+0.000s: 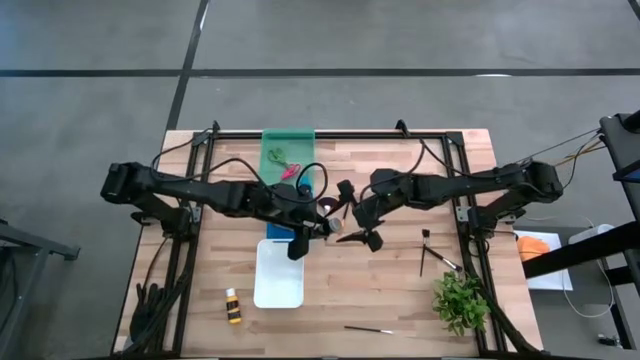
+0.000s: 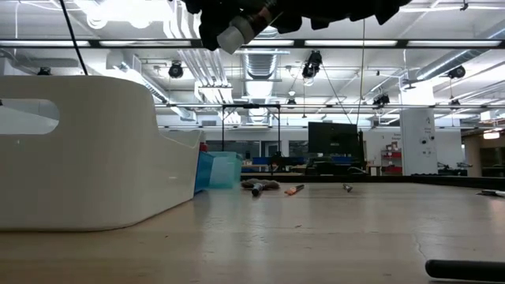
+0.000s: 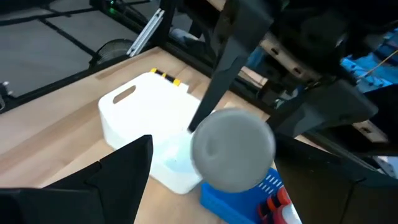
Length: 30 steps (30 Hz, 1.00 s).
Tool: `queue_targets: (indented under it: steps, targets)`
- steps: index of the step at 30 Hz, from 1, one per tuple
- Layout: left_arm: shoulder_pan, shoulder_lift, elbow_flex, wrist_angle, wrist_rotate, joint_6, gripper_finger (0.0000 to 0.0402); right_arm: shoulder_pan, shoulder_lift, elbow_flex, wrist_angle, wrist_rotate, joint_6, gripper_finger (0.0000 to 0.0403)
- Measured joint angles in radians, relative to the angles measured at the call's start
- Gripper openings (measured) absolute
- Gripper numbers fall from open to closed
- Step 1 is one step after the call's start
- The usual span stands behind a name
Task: Pick & Place Paint Supplies
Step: Put the gray paint bottle into the blue bin
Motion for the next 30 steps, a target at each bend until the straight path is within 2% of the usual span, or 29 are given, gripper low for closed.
queue_targets:
  steps: [23, 26, 30]
  targets:
    - [-0.004, 0.0, -0.001, -0.006, 0.0, -0.003, 0.0161, 0.003, -0.012, 0.005, 0.006, -0.004, -0.012, 0.0321]
    - [-0.004, 0.0, -0.001, -0.005, 0.0, -0.003, 0.0161, 0.003, -0.012, 0.005, 0.006, -0.004, -0.018, 0.0294]
    - [-0.005, 0.0, -0.001, -0.003, 0.001, -0.003, 0.0161, 0.004, -0.012, 0.005, 0.005, -0.028, -0.028, 0.0238]
